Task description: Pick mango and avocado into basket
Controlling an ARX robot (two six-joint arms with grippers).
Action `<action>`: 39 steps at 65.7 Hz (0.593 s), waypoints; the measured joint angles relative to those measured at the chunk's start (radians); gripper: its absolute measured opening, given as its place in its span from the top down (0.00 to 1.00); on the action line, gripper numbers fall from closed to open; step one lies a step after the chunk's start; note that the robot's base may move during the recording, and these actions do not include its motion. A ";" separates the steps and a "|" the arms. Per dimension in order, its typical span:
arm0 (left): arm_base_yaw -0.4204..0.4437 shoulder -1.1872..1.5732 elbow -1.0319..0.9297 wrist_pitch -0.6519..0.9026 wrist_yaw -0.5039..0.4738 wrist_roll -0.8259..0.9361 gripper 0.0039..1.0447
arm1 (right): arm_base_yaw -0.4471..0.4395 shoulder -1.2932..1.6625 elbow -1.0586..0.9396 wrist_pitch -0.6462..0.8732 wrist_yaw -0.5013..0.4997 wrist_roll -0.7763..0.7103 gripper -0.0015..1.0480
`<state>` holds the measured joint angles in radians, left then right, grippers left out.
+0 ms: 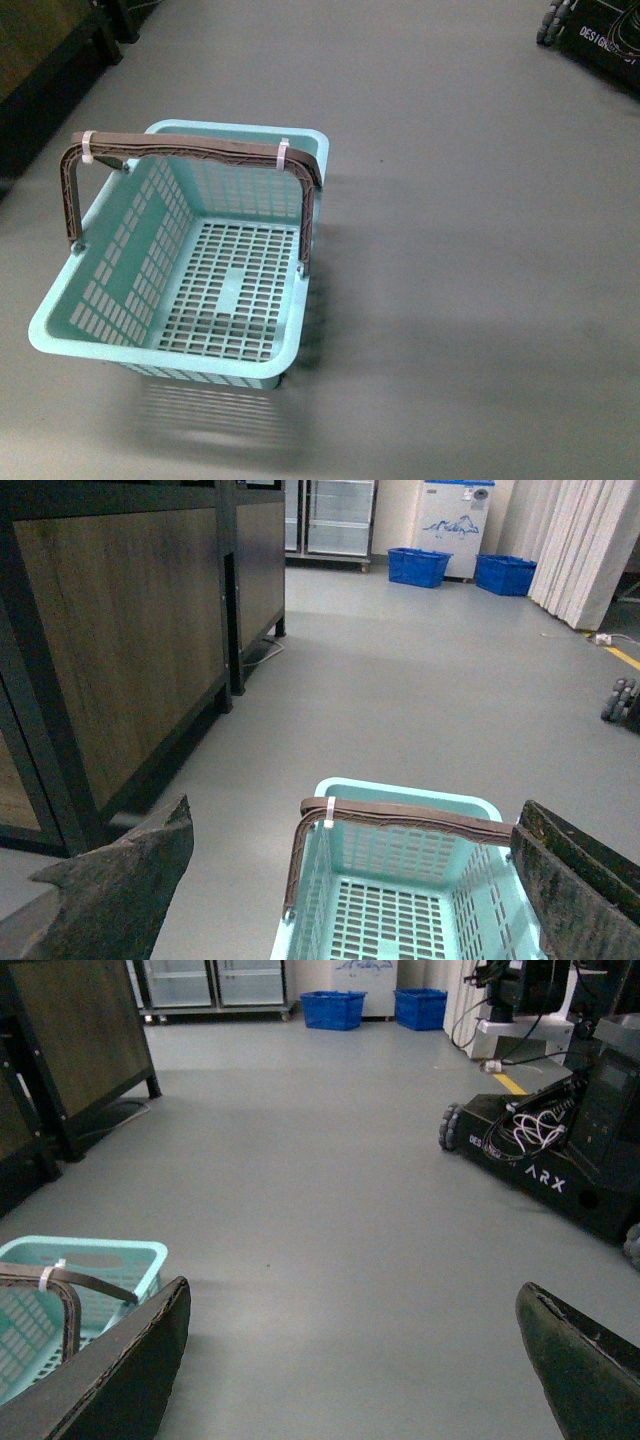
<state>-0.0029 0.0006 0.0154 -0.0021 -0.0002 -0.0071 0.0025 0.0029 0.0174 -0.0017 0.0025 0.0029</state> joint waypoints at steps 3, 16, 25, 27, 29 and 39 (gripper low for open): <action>0.000 0.000 0.000 0.000 0.000 0.000 0.08 | 0.000 0.000 0.000 0.000 0.000 0.000 0.08; 0.000 0.000 0.000 0.000 0.000 0.000 0.08 | 0.000 0.000 0.000 0.000 0.000 0.000 0.08; 0.000 0.000 0.000 0.000 0.000 0.000 0.08 | 0.000 0.000 0.000 0.000 0.000 0.000 0.08; 0.000 0.000 0.000 0.000 0.000 0.000 0.08 | 0.000 0.000 0.000 0.000 0.000 0.000 0.08; 0.000 0.000 0.000 0.000 0.000 0.000 0.08 | 0.000 0.000 0.000 0.000 0.000 0.000 0.08; 0.000 0.000 0.000 0.000 0.000 0.000 0.08 | 0.000 0.000 0.000 0.000 0.000 0.000 0.08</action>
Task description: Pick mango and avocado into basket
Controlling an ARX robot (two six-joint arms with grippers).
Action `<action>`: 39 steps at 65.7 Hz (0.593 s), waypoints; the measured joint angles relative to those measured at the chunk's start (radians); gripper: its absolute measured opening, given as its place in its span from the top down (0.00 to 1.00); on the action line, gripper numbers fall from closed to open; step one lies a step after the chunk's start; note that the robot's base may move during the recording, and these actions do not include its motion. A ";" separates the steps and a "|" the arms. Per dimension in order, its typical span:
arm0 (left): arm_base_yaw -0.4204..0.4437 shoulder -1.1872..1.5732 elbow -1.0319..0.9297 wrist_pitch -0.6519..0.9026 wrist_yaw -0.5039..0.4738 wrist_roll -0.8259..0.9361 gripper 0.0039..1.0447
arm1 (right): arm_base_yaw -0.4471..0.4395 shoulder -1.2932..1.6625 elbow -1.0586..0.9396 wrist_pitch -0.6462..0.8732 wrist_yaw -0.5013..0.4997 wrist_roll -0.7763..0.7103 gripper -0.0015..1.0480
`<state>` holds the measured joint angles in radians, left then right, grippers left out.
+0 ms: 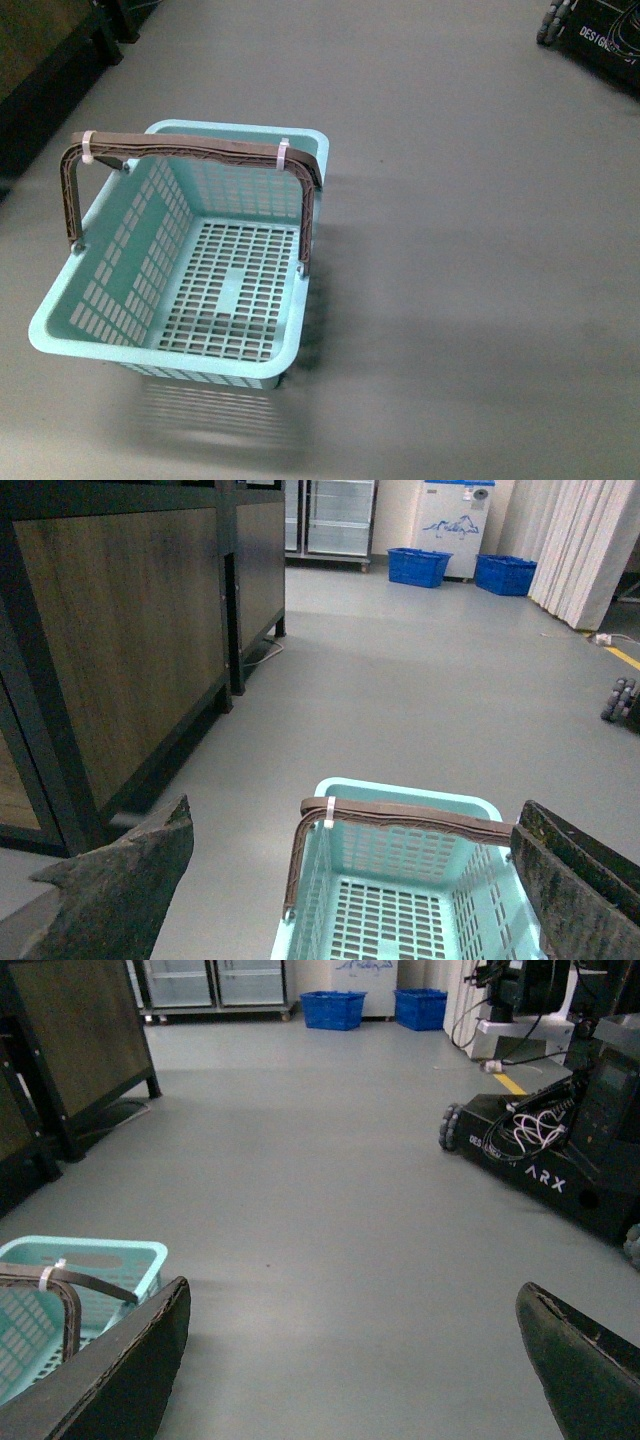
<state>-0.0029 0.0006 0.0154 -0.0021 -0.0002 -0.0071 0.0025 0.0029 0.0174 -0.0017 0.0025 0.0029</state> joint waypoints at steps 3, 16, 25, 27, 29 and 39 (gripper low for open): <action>0.000 0.000 0.000 0.000 0.000 -0.001 0.08 | 0.000 0.000 0.000 0.000 0.000 0.000 0.08; 0.142 0.461 0.198 -0.016 0.310 -0.580 0.08 | 0.000 0.000 0.000 0.000 0.000 0.000 0.08; 0.121 0.805 0.320 0.155 0.249 -0.931 0.08 | 0.000 0.000 0.000 0.000 0.000 0.000 0.08; 0.107 0.874 0.334 0.188 0.233 -0.969 0.08 | 0.000 0.000 0.000 0.000 0.000 0.000 0.08; 0.094 0.944 0.346 0.223 0.218 -1.020 0.08 | 0.000 0.000 0.000 0.000 0.000 0.000 0.08; 0.006 1.321 0.436 0.408 0.100 -1.206 0.08 | 0.000 0.000 0.000 0.000 0.000 0.000 0.08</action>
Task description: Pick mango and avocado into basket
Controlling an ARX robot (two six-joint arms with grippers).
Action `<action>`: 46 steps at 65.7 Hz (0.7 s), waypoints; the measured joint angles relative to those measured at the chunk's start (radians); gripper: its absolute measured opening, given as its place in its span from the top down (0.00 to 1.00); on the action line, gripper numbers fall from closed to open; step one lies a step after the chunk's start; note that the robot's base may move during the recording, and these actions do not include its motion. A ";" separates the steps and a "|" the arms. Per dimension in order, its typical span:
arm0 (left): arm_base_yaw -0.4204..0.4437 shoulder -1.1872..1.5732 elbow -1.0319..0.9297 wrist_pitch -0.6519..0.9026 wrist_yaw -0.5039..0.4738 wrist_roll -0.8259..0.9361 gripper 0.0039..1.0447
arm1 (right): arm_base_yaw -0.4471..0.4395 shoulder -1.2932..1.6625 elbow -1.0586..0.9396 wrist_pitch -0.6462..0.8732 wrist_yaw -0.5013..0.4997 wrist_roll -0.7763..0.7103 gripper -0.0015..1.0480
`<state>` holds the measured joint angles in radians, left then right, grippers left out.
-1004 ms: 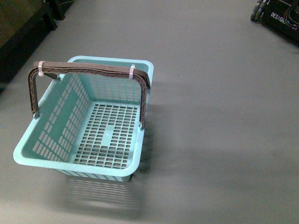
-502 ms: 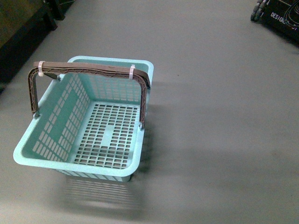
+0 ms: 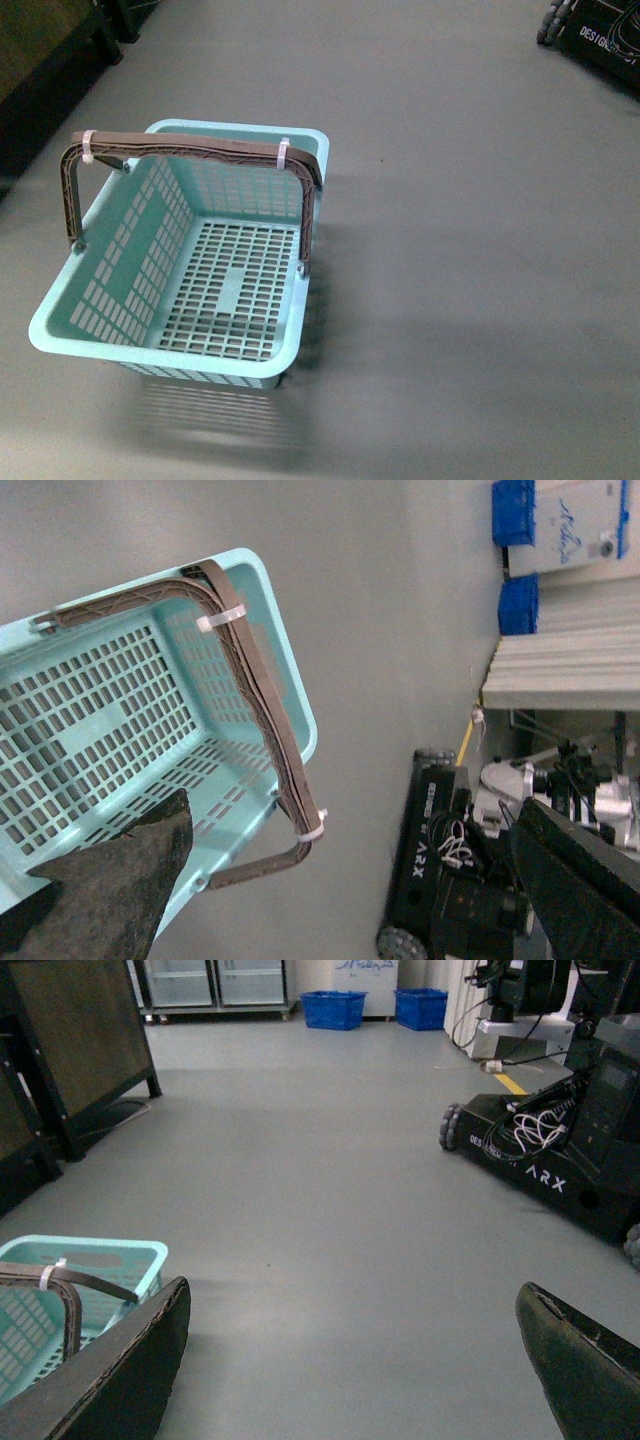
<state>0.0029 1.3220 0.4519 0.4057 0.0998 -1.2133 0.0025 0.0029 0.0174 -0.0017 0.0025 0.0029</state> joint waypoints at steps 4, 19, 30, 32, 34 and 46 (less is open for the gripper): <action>-0.046 0.141 0.056 0.049 -0.045 -0.047 0.08 | 0.000 0.000 0.000 0.000 0.000 0.000 0.08; -0.190 0.538 0.318 0.058 -0.122 -0.133 0.08 | 0.000 0.000 0.000 0.000 0.000 0.000 0.08; -0.223 0.749 0.492 0.026 -0.150 -0.155 0.08 | 0.000 0.000 0.000 0.000 0.000 0.000 0.08; -0.225 0.777 0.522 0.018 -0.154 -0.158 0.08 | 0.000 0.000 0.000 0.000 0.000 0.000 0.08; -0.227 0.813 0.559 0.013 -0.157 -0.162 0.08 | 0.000 0.000 0.000 0.000 0.000 0.000 0.08; -0.242 0.946 0.718 -0.008 -0.164 -0.171 0.08 | 0.000 0.000 0.000 0.000 0.000 0.000 0.08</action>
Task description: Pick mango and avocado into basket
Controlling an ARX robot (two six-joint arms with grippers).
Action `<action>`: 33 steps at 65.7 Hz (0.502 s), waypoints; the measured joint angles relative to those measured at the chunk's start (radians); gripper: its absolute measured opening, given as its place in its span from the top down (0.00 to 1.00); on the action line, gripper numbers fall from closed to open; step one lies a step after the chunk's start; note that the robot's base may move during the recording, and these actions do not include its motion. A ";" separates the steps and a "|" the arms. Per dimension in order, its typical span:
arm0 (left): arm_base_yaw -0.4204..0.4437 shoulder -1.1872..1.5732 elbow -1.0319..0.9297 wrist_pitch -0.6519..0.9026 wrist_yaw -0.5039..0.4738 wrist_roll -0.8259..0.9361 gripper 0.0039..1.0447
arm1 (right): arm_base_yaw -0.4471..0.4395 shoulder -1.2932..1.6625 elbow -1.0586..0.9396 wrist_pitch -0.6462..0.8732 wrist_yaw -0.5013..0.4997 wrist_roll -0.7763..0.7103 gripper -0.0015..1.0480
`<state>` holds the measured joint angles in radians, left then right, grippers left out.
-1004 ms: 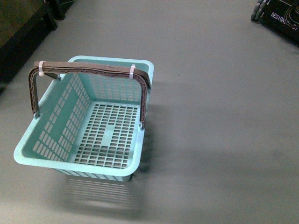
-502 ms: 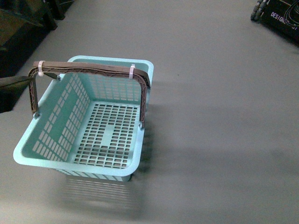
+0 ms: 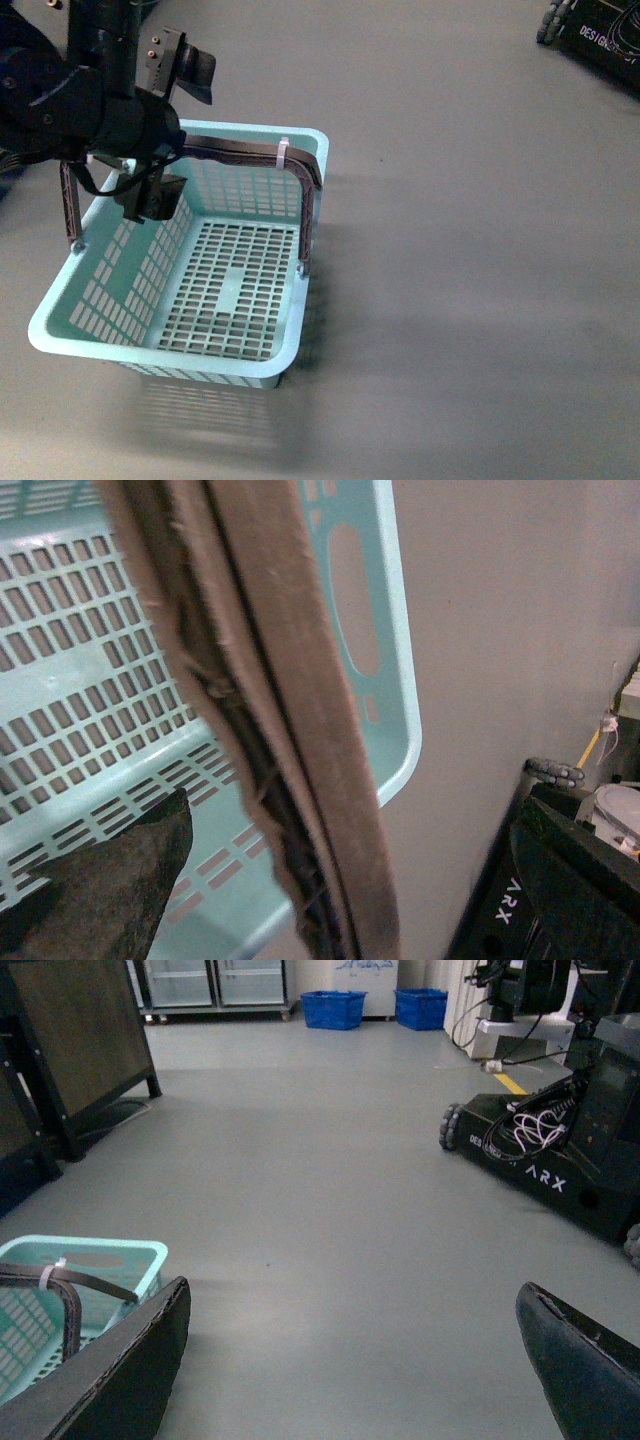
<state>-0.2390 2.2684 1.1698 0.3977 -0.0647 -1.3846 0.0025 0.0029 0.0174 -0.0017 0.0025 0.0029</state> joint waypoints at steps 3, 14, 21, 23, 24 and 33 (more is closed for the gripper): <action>-0.005 0.029 0.040 -0.005 0.000 0.000 0.08 | 0.000 0.000 0.000 0.000 0.000 0.000 0.08; -0.011 0.097 0.149 -0.044 -0.015 0.013 0.08 | 0.000 0.000 0.000 0.000 0.000 0.000 0.08; -0.010 0.135 0.199 -0.065 -0.027 0.042 0.08 | 0.000 0.000 0.000 0.000 0.000 0.000 0.08; -0.010 0.141 0.208 -0.069 -0.031 0.050 0.08 | 0.000 0.000 0.000 0.000 0.000 0.000 0.08; -0.010 0.142 0.210 -0.069 -0.031 0.052 0.08 | 0.000 0.000 0.000 0.000 0.000 0.000 0.08; -0.008 0.155 0.225 -0.073 -0.029 0.068 0.20 | 0.000 0.000 0.000 0.000 0.000 0.000 0.08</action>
<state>-0.2466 2.4237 1.3949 0.3248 -0.0933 -1.3167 0.0025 0.0029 0.0174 -0.0017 0.0025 0.0029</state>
